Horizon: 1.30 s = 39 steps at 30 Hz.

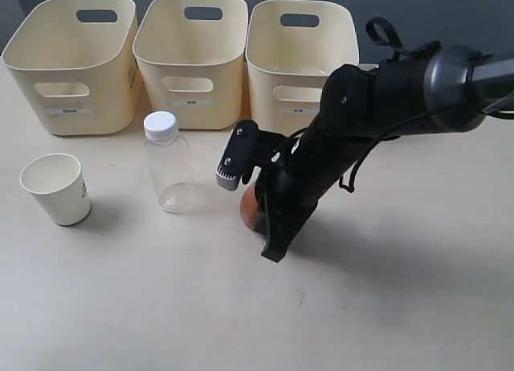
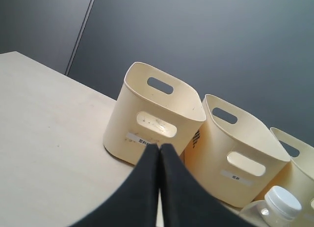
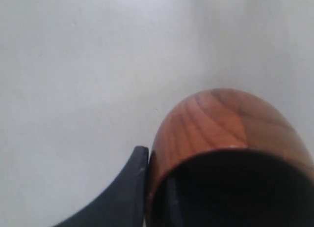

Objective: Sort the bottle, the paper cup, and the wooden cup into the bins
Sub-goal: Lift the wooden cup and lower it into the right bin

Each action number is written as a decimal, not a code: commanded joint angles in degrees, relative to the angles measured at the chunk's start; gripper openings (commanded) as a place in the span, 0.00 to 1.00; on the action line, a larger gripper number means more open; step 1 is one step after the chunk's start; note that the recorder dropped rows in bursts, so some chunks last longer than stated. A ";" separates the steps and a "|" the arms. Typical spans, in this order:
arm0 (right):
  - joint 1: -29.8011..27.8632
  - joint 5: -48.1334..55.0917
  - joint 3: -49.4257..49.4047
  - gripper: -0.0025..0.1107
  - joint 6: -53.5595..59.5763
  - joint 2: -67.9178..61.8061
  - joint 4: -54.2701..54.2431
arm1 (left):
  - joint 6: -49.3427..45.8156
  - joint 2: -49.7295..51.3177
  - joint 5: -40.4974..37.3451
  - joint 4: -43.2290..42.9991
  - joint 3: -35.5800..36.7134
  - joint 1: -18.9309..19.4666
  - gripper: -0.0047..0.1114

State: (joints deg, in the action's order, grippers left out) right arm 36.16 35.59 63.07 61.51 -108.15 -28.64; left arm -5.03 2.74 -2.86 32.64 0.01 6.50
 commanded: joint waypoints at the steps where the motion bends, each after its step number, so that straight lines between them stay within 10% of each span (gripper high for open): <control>1: 0.00 -1.13 0.21 0.02 0.09 2.31 1.41 | -0.09 -0.32 -0.02 -0.41 -0.01 -0.34 0.04; 15: -1.39 -11.59 5.75 0.02 -8.66 16.82 9.65 | -0.09 -0.32 -0.13 -0.41 -0.01 -0.34 0.04; 39: -16.72 -7.64 39.08 0.02 -12.11 -11.99 -1.85 | -0.09 -0.32 -0.13 -0.56 -0.01 -0.34 0.04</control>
State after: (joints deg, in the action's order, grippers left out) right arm 20.02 28.23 98.58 50.61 -117.52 -29.61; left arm -5.03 2.74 -2.90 32.64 0.01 6.50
